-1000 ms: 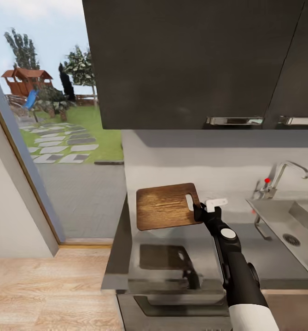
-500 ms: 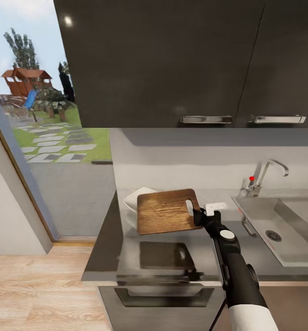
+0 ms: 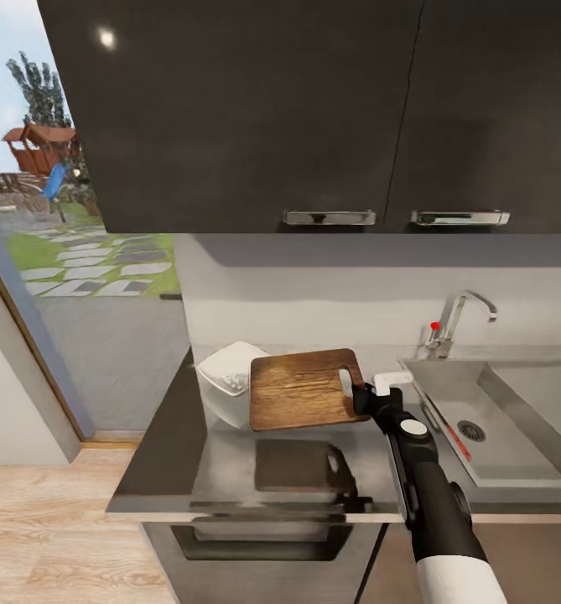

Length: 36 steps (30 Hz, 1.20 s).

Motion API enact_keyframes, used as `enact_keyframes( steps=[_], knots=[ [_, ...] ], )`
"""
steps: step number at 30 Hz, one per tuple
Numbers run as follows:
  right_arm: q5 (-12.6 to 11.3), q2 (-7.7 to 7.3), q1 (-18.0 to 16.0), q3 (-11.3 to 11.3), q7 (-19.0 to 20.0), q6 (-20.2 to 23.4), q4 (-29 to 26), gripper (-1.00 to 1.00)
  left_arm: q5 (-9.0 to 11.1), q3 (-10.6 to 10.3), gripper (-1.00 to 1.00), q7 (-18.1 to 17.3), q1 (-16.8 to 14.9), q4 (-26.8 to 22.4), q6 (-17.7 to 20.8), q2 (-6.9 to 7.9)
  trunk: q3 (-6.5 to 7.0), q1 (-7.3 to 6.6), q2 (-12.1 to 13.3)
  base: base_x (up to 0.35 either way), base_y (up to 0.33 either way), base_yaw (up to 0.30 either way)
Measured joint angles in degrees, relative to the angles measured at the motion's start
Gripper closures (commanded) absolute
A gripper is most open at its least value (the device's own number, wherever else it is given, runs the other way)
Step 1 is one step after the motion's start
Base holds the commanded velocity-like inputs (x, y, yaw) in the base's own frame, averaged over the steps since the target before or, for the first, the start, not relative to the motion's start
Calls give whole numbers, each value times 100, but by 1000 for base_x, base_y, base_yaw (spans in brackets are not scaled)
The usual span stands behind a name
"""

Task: In the kitchen, take the Vidalia onion out of the sink, dice it on the chopping board with the paring knife, put the diced onion into the bowl on the countertop, then place both the paring knife and the chopping board into the sink.

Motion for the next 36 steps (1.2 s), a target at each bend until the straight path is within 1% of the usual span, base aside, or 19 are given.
enact_keyframes(
  steps=[6,20,26,36],
  knots=[
    [-9,0,-1,1,-1,0,78,100,0,0,-100,0,1,5,0,0,0,0,-1,0,-259,76],
    [-4,0,0,0,0,0,87,100,0,0,-100,0,0,41,0,0,0,0,0,0,-260,3],
    [-4,0,1,-1,0,7,87,100,0,0,-100,0,-1,39,0,0,7,1,0,-51,-279,-154],
    [-6,1,0,0,0,9,88,100,0,-1,-100,0,0,67,0,1,11,1,0,-87,-286,-17]
  ],
)
